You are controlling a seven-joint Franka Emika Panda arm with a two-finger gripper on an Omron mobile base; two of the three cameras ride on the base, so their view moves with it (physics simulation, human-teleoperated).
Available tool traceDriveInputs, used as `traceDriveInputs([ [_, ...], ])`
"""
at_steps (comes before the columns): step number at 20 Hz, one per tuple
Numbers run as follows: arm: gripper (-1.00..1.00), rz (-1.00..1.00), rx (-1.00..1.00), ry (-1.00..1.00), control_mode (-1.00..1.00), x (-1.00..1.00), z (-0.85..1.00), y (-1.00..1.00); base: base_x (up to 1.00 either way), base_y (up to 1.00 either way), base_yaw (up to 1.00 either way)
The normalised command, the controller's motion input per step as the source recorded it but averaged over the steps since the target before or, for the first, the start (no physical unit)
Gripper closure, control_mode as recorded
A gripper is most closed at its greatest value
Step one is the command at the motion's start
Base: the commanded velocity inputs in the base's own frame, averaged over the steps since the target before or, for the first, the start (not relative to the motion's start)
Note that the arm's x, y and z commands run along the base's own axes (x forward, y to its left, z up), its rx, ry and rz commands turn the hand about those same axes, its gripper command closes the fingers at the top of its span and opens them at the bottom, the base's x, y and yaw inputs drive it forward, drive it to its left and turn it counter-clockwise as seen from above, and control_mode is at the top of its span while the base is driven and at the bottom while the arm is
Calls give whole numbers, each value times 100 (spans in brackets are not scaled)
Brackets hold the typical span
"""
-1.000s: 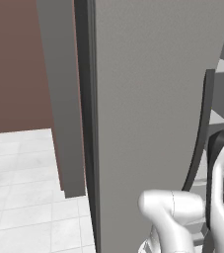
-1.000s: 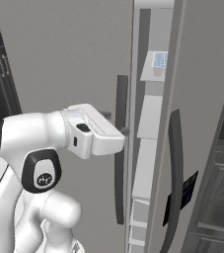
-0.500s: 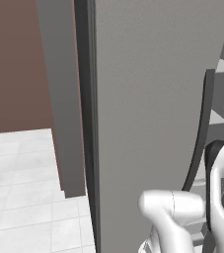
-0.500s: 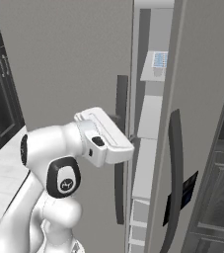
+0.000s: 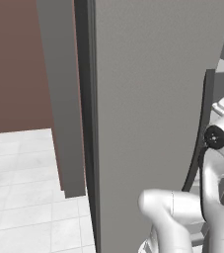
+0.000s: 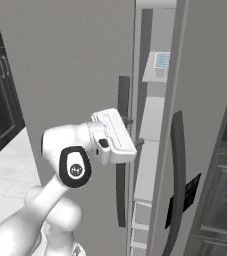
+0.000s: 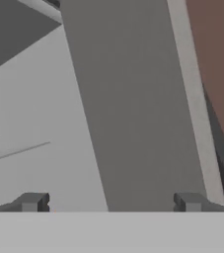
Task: Open the freezer door, pick up the ice cube tray from the freezer, and place it on the dining counter.
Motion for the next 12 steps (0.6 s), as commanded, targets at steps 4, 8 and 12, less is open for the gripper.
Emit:
traceDriveInputs([
  [4,-100,-18,6,-4,-100,41,-13,-57,0,0,0],
  [8,-100,-10,8,-5,-100,28,-19,-71,0,0,0],
  [12,-100,-9,6,-7,-100,24,-23,-63,0,0,0],
])
